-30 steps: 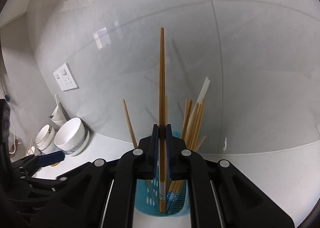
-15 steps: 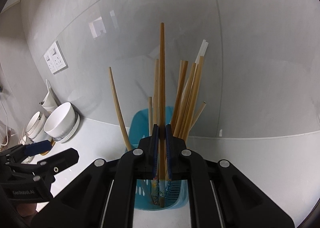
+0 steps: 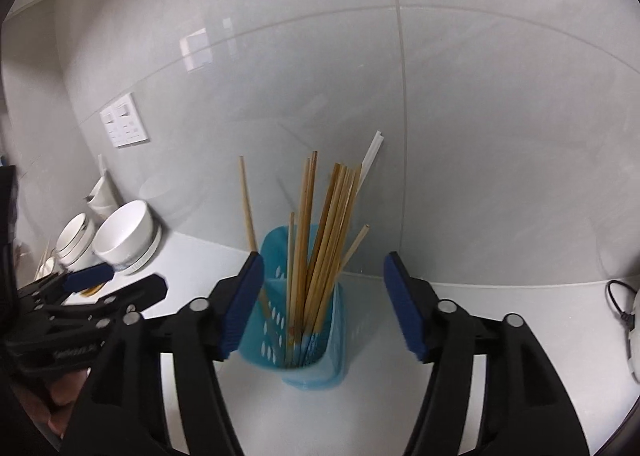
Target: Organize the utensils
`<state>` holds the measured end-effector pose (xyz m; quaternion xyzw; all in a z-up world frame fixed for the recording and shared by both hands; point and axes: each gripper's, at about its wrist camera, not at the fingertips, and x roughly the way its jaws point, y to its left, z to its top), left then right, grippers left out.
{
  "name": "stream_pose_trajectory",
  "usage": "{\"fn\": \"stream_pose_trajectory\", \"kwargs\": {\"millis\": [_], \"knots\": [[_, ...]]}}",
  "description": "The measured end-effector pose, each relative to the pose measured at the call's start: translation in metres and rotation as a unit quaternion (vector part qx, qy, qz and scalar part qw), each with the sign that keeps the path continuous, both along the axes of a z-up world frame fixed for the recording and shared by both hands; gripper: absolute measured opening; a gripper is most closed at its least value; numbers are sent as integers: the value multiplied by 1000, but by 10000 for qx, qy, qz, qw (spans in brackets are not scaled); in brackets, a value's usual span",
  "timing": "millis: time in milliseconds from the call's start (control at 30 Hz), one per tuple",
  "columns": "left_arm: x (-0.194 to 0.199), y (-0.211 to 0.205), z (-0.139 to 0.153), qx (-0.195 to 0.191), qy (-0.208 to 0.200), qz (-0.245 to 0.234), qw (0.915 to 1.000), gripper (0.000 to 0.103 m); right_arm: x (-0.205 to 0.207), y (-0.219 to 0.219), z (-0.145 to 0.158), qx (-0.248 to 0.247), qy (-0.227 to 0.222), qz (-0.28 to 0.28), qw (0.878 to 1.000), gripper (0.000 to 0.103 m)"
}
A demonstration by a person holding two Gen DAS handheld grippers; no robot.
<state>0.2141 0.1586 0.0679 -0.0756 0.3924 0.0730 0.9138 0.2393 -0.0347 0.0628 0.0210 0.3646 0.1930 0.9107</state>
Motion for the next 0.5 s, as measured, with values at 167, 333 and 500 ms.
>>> {"fn": "stream_pose_trajectory", "kwargs": {"millis": [167,333,500], "knots": [[-20,-13,6,18,3,-99,9999,97,-26,-11,13,-122,-25,67,9999,88],[-41,-28,8,108,14,-180,9998,97,-51,-22,14,-160,-5,30,9999,95],[-59,-38,4,112,26,-231,9997,97,-68,-27,5,-336,120,-2,9994,95]]}}
